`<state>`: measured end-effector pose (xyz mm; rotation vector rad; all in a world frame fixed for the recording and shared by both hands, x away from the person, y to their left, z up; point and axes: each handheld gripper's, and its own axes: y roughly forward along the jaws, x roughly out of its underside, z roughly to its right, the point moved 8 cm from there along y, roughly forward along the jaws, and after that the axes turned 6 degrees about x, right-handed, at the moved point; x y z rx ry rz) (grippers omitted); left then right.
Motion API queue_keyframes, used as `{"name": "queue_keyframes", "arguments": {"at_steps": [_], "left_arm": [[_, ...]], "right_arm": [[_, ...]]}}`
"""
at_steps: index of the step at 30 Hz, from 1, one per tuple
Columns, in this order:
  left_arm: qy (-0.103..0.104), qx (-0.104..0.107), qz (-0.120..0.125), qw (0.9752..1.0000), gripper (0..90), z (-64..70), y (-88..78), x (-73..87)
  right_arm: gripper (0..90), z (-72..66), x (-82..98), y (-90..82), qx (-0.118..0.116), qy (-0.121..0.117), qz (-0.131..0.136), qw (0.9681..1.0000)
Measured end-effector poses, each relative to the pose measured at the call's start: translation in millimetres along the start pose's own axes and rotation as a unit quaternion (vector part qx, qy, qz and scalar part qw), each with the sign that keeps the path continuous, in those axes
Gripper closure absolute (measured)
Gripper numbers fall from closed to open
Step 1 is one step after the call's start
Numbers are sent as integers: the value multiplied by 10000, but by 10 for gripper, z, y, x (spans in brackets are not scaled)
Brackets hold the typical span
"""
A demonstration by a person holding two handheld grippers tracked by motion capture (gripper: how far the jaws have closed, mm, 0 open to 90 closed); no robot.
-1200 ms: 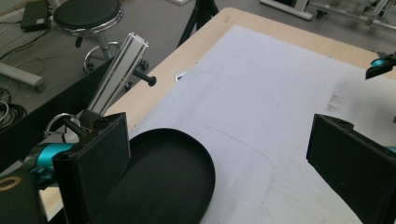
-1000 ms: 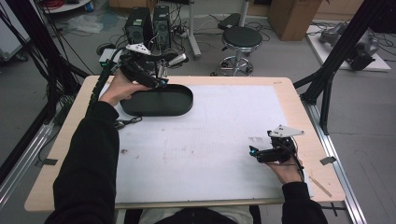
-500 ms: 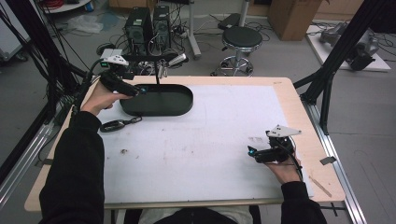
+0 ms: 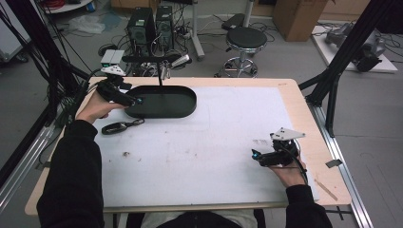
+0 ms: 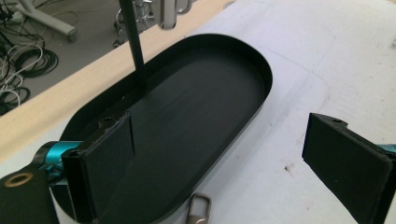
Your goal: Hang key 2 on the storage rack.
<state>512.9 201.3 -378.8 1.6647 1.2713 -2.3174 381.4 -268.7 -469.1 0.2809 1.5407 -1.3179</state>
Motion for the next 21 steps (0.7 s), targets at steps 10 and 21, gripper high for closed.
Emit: {"name": "queue_keyframes", "arguments": {"at_steps": [10, 21], "left_arm": [[-338, -158, -96, 9993, 96, -156, 25, 272], [-550, -239, -266, 9978, 100, -268, 88, 502]], "right_arm": [[22, -5, 8, 11, -15, 0, -13, 10000], [22, 5, 33, 16, -6, 29, -62, 10000]]}}
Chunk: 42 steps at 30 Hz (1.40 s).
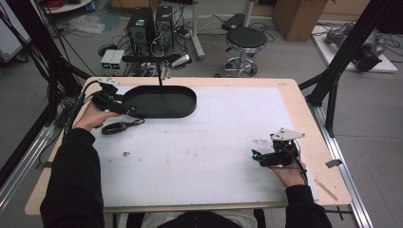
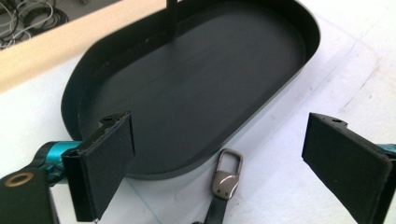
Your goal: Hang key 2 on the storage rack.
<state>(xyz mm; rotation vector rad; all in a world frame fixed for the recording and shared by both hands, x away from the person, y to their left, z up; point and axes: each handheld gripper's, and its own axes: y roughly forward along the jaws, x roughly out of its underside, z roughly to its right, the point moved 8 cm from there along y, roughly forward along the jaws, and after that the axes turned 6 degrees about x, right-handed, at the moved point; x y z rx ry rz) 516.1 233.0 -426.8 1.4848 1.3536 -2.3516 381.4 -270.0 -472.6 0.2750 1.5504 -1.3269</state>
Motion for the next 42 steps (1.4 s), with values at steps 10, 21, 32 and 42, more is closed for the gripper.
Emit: {"name": "queue_keyframes", "arguments": {"at_steps": [10, 21, 32, 42], "left_arm": [[39, 2, -322, 9995, 116, -13, 95, 224], [345, 50, -824, 9960, 148, 75, 159, 493], [352, 156, -1072, 9935, 205, 103, 267, 567], [441, 367, -1199, 9911, 340, 148, 320, 608]], "right_arm": [[23, 9, 23, -6, 33, 8, -32, 10000], [23, 4, 26, 1, 42, -2, -52, 10000], [23, 6, 27, 1, 51, -12, -57, 10000], [22, 6, 34, 10, 56, -11, -76, 10000]]}}
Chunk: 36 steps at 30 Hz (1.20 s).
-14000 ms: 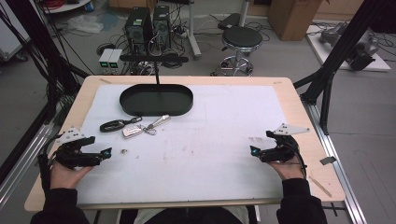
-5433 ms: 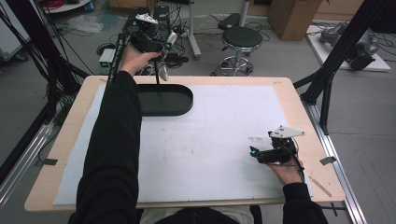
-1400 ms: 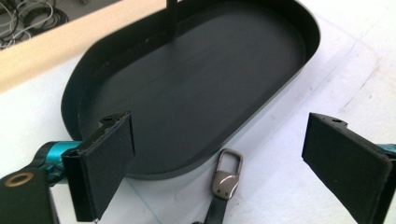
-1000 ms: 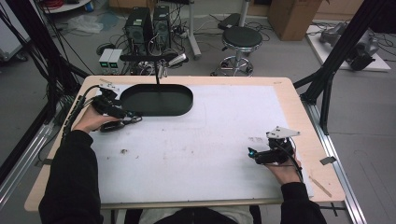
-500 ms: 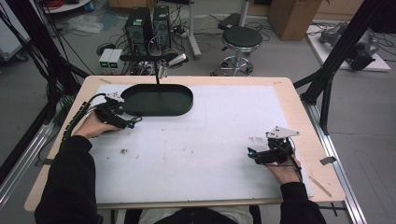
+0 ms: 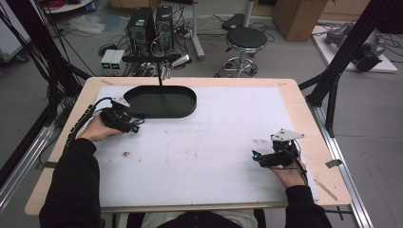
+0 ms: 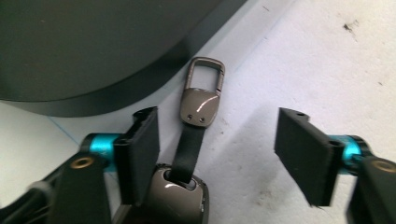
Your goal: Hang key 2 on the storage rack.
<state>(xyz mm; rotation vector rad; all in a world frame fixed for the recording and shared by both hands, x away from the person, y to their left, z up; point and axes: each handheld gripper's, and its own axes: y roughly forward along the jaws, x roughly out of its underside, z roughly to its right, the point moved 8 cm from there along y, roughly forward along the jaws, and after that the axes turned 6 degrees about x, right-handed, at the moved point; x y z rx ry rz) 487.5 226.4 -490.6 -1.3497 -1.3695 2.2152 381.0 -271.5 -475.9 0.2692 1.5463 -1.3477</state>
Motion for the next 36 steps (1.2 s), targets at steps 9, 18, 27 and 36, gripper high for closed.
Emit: {"name": "queue_keyframes", "arguments": {"at_steps": [9, 18, 27, 36], "left_arm": [[-71, -11, 40, 10000, 506, -29, -23, 12], [-106, -216, -30, 9997, 685, -90, -39, 51], [-338, -208, 21, 9992, 857, -132, -97, 80], [-498, -247, 82, 9984, 869, -156, -177, 75]], "right_arm": [[22, -4, 5, 4, 8, -13, -21, 10000], [23, -1, 10, -2, 1, -7, -21, 10000], [23, 4, 6, -13, -13, 23, 12, 10000], [23, -8, -7, -16, -30, 10, 33, 10000]]}}
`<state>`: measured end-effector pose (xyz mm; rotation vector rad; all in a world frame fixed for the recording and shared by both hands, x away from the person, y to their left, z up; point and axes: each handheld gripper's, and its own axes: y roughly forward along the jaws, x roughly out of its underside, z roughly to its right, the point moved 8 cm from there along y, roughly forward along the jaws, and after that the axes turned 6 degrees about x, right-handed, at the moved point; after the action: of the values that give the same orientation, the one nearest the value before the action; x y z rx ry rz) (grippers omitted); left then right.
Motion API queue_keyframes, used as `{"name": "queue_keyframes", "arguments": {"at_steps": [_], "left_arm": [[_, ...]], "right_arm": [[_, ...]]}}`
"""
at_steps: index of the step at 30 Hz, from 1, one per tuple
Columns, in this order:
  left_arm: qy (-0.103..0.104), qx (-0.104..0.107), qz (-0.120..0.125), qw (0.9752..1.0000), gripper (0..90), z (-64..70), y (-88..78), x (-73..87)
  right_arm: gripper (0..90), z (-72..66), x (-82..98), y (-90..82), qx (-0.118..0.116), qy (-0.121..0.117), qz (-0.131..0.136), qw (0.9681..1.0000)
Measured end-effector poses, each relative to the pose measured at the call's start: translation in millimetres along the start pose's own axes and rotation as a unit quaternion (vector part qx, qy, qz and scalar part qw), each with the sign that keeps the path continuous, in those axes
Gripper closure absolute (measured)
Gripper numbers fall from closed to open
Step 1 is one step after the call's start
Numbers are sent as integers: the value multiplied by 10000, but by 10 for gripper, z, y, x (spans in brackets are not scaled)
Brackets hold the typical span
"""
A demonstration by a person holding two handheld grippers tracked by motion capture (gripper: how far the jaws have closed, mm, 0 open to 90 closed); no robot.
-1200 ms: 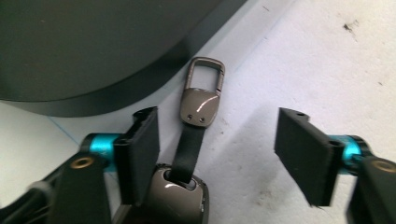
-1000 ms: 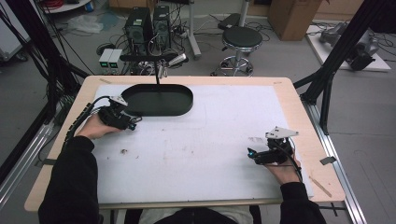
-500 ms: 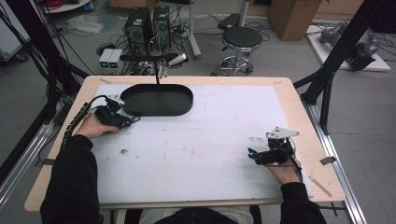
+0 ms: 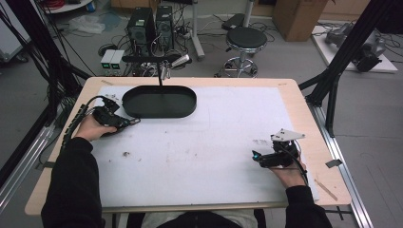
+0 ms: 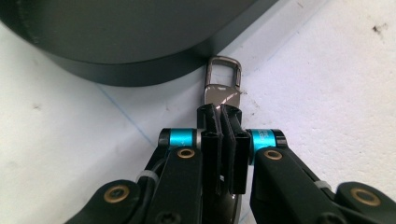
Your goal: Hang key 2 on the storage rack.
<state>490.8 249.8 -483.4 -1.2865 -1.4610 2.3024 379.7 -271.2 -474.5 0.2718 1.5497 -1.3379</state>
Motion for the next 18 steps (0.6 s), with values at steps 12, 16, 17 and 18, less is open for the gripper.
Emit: {"name": "queue_keyframes", "arguments": {"at_steps": [12, 16, 17, 18], "left_arm": [[-39, 47, 5, 10000, 868, 39, -171, -22], [51, 27, -15, 10000, 868, 76, -243, -64], [51, 27, -15, 10000, 867, 76, -243, -64], [105, 1, -42, 9999, 867, 90, -258, -74]], "right_arm": [[23, -12, -17, 2, -24, -12, 23, 10000], [23, -7, -25, -5, -40, 9, 52, 10000], [23, -3, -27, -7, -47, 5, 63, 10000], [23, -3, -27, -7, -47, 5, 63, 10000]]}}
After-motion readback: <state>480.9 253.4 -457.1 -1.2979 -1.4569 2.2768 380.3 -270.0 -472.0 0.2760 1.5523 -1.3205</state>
